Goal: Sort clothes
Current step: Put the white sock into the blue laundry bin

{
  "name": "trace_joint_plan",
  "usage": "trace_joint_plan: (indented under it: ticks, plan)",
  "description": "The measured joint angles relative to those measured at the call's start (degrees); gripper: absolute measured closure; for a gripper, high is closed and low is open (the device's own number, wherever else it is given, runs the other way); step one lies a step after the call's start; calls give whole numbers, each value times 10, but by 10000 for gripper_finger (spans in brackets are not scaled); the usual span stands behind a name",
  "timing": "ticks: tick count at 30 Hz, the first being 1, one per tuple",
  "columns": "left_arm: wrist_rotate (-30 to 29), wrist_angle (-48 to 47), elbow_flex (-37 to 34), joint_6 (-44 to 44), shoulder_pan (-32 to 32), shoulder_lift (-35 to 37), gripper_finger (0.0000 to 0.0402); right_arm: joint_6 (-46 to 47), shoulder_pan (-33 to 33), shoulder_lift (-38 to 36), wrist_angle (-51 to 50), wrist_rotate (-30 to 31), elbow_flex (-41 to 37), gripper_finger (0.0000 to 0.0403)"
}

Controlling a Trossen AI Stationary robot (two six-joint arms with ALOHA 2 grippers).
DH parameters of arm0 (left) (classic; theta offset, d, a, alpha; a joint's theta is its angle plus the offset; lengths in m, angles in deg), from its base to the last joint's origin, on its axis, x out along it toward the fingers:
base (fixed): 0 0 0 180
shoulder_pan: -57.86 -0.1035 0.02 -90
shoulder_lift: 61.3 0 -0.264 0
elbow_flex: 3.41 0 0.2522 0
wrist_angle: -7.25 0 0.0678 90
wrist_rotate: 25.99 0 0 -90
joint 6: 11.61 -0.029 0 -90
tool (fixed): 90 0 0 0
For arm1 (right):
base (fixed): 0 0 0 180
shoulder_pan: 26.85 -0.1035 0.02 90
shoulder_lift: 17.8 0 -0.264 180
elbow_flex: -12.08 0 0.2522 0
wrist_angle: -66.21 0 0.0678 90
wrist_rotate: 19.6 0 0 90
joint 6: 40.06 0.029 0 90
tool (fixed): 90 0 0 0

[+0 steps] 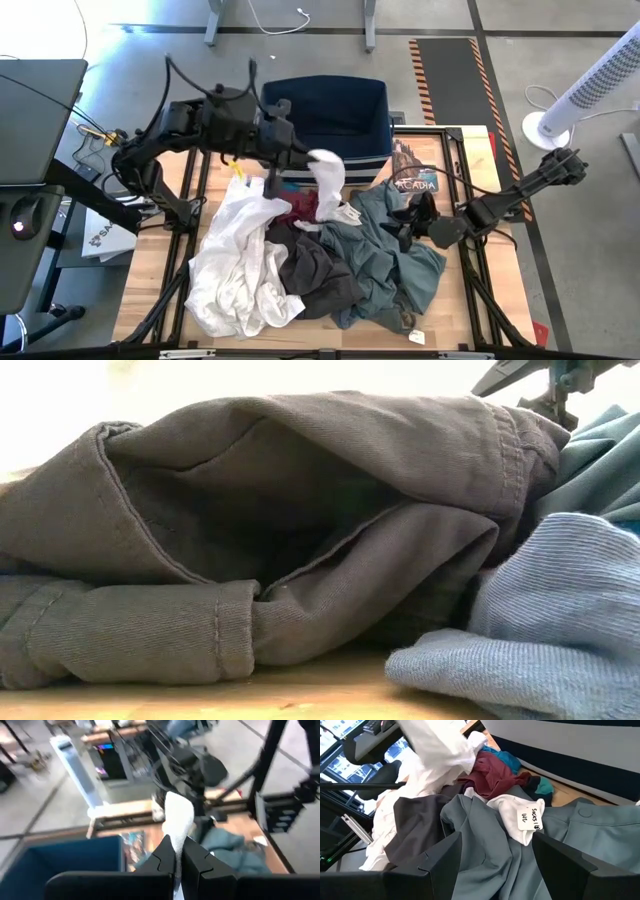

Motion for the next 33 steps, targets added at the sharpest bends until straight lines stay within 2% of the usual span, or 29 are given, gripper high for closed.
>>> trace_joint_plan:
  ticks: [8,19,22,27,30,33]
  plan:
    - [-21,93,0,-21,-53,3,401,4,0,8,19,-1,0,163]
    - [-24,166,0,-66,-188,1,402,4,0,8,35,-1,0,163]
    - [-19,160,0,-62,-234,-6,401,4,0,8,35,-1,0,163]
    - [50,126,0,-22,-299,-29,401,4,0,8,35,-1,0,163]
    - [78,99,0,-3,-322,-48,401,4,0,8,35,-1,0,163]
    - [81,70,-1,10,-331,-68,399,4,0,8,35,-1,0,163]
